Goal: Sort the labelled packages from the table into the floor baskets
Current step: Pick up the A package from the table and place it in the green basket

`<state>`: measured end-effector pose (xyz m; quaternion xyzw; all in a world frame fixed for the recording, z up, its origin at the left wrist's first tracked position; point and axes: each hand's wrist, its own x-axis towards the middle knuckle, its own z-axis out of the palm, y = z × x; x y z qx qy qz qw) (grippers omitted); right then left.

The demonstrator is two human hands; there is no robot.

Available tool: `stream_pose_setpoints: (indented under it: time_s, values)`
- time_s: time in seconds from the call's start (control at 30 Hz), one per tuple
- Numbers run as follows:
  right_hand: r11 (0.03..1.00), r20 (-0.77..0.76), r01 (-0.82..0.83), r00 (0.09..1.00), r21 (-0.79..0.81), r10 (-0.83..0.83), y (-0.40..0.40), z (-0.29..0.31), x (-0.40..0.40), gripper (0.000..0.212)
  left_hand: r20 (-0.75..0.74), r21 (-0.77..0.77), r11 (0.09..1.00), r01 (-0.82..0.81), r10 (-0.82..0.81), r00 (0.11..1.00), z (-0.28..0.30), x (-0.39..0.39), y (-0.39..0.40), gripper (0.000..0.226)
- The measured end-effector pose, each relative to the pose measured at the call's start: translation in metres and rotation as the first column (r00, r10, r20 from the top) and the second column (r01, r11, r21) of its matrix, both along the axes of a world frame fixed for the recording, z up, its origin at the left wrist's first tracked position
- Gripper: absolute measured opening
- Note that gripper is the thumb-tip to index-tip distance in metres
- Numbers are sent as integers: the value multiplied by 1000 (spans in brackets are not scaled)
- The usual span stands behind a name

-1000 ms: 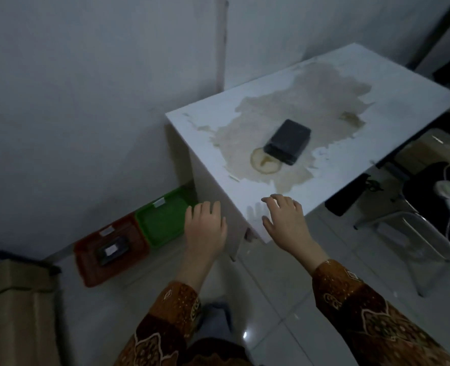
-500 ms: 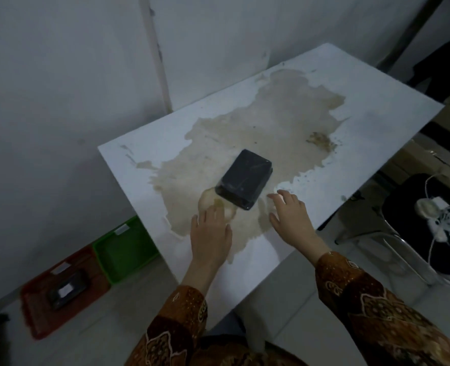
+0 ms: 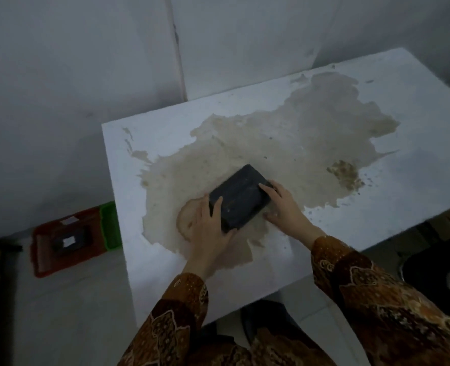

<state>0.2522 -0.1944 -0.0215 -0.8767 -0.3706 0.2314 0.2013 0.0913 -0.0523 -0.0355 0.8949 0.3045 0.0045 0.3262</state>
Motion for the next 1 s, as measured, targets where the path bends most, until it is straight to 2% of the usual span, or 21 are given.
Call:
stream_pose_setpoints:
  time_s: [0.13, 0.23, 0.33, 0.37, 0.47, 0.53, 0.57, 0.63, 0.67, 0.73, 0.8, 0.9, 1.0]
  values:
    - [992, 182, -80, 981, 93, 62, -5, 13, 29, 64, 60, -107, 994, -32, 39, 997, 14, 8, 3, 79]
    - [981, 204, -117, 975, 154, 85, -1, 31, 53, 55, 170, -229, 971, -75, 116, 979, 32, 16, 7, 66]
    - [966, 102, -176, 982, 187, 159, 7, 50, 72, 46, 247, -348, 922, -171, 267, 932, 45, 23, 6, 38]
    - [958, 40, -184, 983, 221, 180, 11, 55, 74, 43, 254, -398, 892, -215, 333, 908, 47, 25, 5, 38]
    - [951, -157, -132, 971, 281, 181, 20, 65, 73, 35, 189, -478, 810, -340, 472, 861, 49, 29, 0, 68]
    - [959, -191, -104, 969, 263, 157, 24, 66, 72, 31, 192, -486, 797, -359, 498, 845, 50, 28, -4, 73]
    - [962, -210, -84, 967, 259, 142, 24, 65, 71, 27, 211, -543, 763, -350, 527, 823, 51, 27, -7, 71]
    - [963, -284, -26, 953, 268, 105, 25, 64, 69, 18, 242, -649, 689, -324, 590, 770, 54, 24, -13, 57]
    - [962, -315, -1, 945, 272, 90, 25, 64, 67, 14, 253, -647, 686, -334, 606, 754, 54, 22, -16, 44]
    - [967, -344, 21, 936, 255, 71, 25, 63, 63, 19, 267, -614, 686, -391, 647, 715, 54, 21, -24, 28]
    - [979, -369, 5, 927, 205, 72, 25, 64, 61, 30, 298, -619, 660, -427, 699, 650, 55, 20, -28, 24]
    - [988, -405, -97, 904, 119, 138, 24, 74, 61, 28, 317, -692, 618, -372, 723, 614, 63, 19, -23, 15]
    - [979, -545, -147, 814, 142, 201, 28, 88, 59, 25, 344, -757, 614, -224, 665, 663, 78, 21, -9, 12]
